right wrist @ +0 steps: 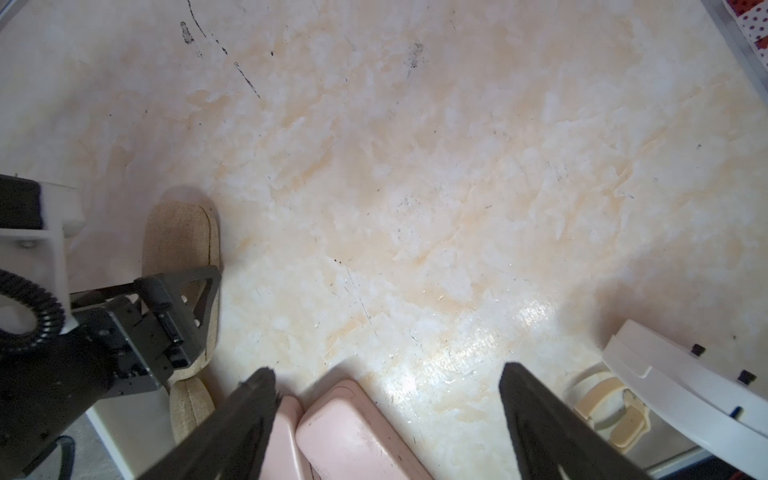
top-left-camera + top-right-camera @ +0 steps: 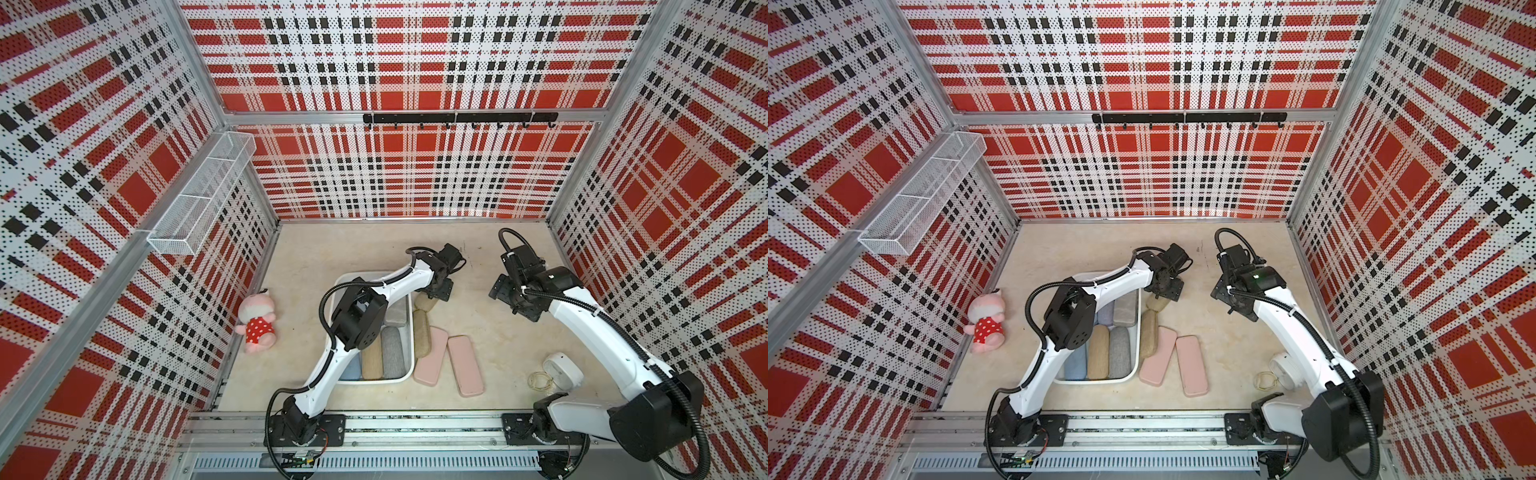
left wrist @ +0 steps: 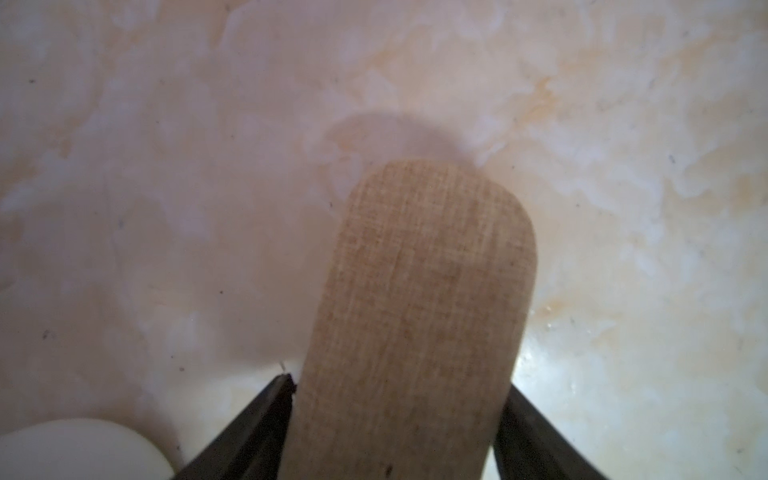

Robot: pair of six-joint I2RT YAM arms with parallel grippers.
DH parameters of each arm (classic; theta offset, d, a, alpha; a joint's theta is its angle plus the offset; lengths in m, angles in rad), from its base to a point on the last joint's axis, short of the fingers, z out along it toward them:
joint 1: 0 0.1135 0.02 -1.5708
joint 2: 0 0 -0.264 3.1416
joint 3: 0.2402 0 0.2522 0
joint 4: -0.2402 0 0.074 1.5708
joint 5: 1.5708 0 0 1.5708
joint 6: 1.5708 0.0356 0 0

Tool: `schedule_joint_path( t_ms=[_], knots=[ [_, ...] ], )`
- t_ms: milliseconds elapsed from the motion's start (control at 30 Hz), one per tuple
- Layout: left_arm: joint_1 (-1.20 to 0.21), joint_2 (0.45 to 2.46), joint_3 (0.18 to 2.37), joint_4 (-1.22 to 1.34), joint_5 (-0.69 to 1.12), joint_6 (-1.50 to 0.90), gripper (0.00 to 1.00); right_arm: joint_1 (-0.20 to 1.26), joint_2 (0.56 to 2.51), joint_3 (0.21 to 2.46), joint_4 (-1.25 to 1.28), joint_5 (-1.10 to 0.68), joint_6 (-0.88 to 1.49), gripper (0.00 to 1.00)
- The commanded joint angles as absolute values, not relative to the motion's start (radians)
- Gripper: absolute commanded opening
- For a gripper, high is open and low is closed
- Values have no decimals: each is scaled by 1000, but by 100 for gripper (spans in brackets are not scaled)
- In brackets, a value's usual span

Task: Put the glasses cases into the storage boxes
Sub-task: Pick up the glasses case at the center of the board.

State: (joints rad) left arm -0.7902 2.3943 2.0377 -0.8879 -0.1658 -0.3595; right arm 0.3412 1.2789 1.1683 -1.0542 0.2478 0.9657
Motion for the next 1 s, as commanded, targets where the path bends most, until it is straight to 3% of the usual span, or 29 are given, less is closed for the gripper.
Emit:
schedule_joint_path(
  t_ms=[0, 633, 767, 967],
  knots=[
    [-806, 2422, 2065, -908, -179, -390, 71, 332, 1245, 1171, -1081, 267, 975, 88],
    [-800, 2236, 2173, -912, -164, -484, 63, 330, 1224, 1219, -1113, 297, 952, 88],
    [-748, 2077, 2086, -912, -181, -520, 64, 330, 1234, 1226, -1102, 288, 931, 88],
    [-594, 1758, 1760, -864, -178, -557, 66, 330, 1267, 1239, -1080, 253, 902, 87]
  ],
)
